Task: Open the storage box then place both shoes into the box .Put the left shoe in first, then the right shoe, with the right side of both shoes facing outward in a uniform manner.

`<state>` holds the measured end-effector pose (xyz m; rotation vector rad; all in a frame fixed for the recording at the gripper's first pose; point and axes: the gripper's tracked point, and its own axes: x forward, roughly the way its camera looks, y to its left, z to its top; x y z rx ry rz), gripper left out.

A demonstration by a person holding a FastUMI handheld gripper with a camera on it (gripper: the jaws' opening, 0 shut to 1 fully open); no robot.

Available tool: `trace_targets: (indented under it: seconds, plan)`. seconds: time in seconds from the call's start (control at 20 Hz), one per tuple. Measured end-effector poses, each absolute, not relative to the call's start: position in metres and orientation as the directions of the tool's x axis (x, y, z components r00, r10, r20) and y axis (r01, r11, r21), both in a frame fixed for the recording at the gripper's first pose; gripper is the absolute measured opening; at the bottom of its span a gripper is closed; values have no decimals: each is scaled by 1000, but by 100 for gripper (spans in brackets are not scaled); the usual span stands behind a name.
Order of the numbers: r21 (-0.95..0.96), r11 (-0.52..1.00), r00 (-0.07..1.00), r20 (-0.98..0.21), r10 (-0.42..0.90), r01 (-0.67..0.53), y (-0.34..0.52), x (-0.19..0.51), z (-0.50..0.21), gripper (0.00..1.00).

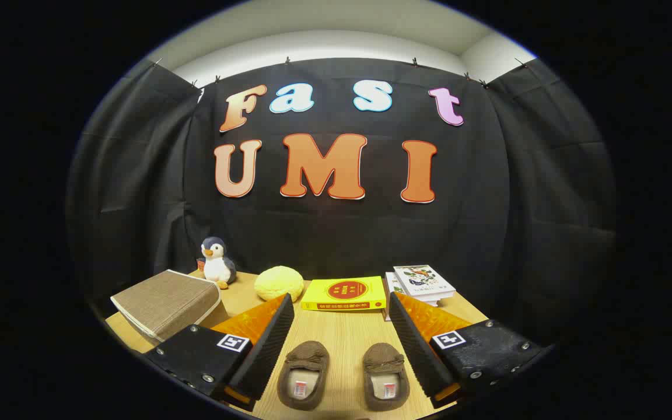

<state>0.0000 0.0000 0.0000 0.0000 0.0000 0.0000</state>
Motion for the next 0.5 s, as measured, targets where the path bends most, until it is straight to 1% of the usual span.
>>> trace_targets:
  seconds: [0.5]
  plan:
    - [-11, 1000, 1000, -6, 0, 0, -1, 3, -2, 98]
